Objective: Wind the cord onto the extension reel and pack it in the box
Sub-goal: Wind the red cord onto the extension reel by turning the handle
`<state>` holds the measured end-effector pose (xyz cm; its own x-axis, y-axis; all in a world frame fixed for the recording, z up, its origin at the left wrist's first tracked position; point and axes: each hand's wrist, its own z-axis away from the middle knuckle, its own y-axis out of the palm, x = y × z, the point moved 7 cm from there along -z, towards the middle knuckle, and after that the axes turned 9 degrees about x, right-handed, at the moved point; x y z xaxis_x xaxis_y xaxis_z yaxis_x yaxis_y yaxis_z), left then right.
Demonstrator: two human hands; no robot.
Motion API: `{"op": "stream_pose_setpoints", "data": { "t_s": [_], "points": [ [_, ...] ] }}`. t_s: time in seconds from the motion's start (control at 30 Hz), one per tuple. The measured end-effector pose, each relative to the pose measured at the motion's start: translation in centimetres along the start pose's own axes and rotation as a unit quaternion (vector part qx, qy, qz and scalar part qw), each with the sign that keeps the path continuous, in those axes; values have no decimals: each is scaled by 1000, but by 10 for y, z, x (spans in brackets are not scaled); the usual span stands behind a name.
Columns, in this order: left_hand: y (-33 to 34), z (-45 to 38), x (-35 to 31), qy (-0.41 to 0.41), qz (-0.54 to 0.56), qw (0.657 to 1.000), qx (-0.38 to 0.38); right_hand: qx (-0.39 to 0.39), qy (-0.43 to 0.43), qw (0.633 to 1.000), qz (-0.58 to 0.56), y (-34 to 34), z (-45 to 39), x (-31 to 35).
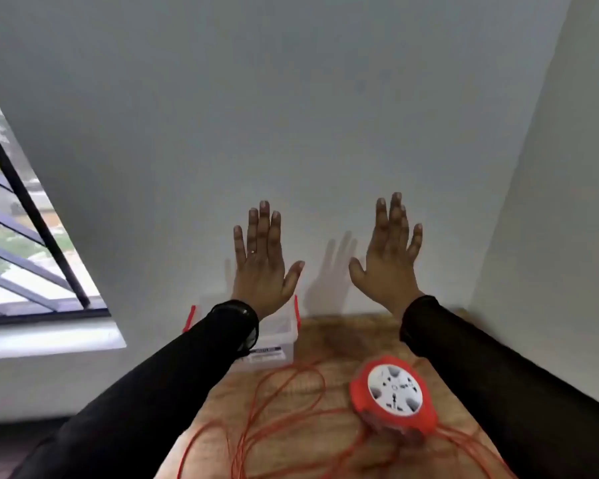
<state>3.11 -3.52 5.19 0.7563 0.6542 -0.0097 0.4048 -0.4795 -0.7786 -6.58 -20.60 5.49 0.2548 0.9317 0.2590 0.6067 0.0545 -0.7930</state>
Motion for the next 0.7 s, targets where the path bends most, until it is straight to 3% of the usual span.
{"op": "stream_pose_setpoints", "data": {
  "t_s": [0.13,0.27,0.37,0.47,0.57,0.7],
  "points": [
    [29,66,-4,0,24,999,43,75,54,996,-18,42,62,-32],
    [70,145,-8,-60,80,980,171,196,111,971,-79,89,129,-70],
    [100,213,-3,-162,103,929,317,301,218,921,-115,123,174,-105],
    [111,253,-3,-209,101,882,410,340,286,886,-134,135,185,-128],
    [107,263,-25,-157,70,895,412,360,320,853,-199,143,184,-135],
    [110,265,-97,11,91,917,388,349,341,834,-258,152,176,-144]
  ]
}}
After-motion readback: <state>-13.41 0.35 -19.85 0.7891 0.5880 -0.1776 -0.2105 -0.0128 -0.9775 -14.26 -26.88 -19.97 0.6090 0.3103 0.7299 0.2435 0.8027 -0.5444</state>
